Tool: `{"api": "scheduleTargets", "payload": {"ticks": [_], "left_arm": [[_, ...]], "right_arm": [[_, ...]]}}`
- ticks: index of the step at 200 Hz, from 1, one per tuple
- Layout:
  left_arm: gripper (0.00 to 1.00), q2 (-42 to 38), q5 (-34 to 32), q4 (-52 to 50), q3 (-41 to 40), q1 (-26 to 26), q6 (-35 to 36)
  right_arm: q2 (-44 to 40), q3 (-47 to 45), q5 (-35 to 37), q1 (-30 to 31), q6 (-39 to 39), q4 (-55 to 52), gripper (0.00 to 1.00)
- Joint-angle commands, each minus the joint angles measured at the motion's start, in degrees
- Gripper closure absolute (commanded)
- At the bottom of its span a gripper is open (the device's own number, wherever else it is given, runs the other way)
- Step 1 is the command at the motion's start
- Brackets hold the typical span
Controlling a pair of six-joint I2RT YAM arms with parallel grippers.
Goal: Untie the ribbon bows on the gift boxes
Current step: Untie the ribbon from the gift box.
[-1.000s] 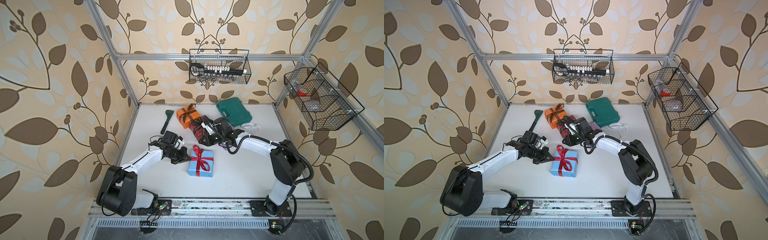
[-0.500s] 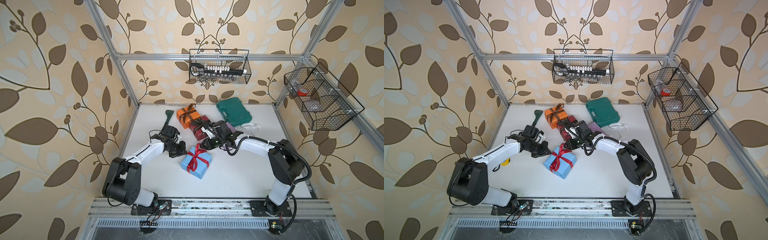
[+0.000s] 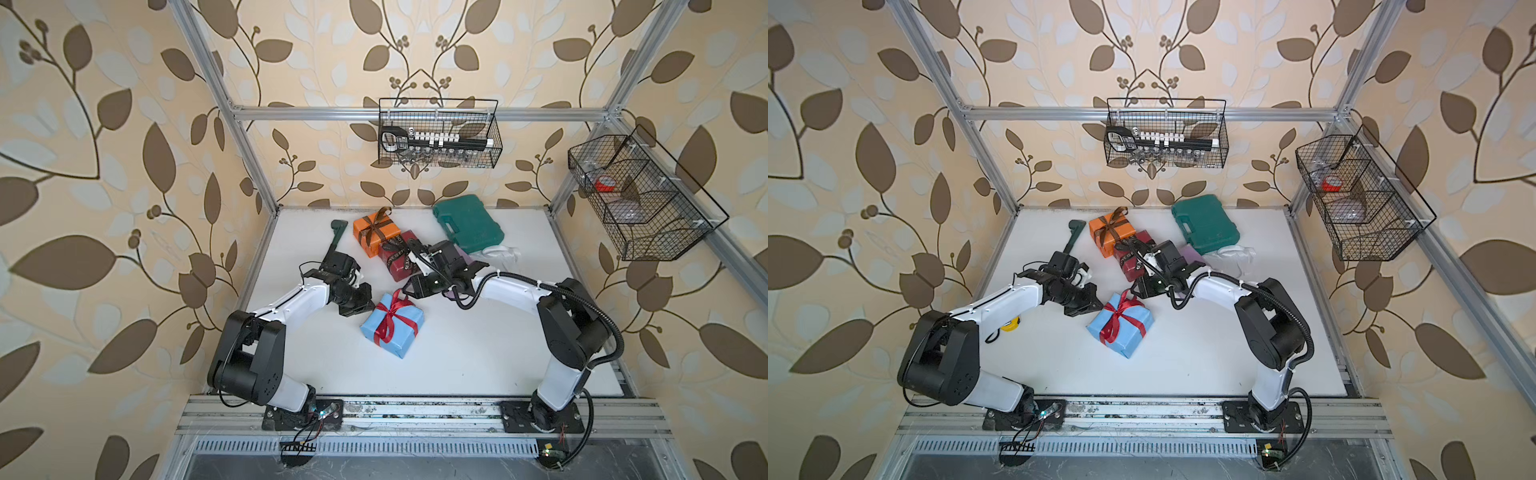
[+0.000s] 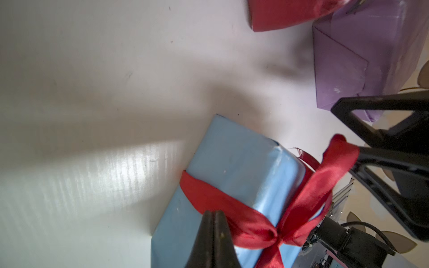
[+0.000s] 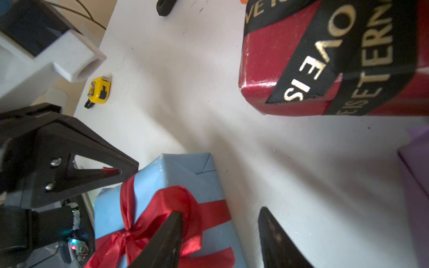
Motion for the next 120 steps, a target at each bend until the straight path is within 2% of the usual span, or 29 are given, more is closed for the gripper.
{"api": "scheduleTargets", "payload": {"ticks": [1, 37, 79, 102, 120], "left_arm": [[1.0, -1.4, 1.4, 0.0, -1.2, 0.1, 0.1], [1.0, -1.4, 1.8, 0.5, -1.7, 0.2, -0.2], [1.0, -3.8, 1.8, 0.6, -1.9, 0.2, -0.5], [1.0, -3.9, 1.8, 0.7, -2.1, 0.2, -0.5], [1.0, -3.7, 1.8, 0.8, -2.1, 0.2, -0.7]], "right_arm": [[-3.8, -2.9, -2.8, 0.0, 0.9, 1.1, 0.41], [-4.1, -5.8, -8.0, 1.5, 0.1, 3.6, 0.35], [-3.1, -6.3, -9.1, 2.7, 1.2, 5.9, 0.34], [-2.8, -6.6, -10.1, 3.2, 1.5, 7.0, 0.36], [-2.0, -6.4, -9.6, 3.8, 1.3, 6.2, 0.42]]}}
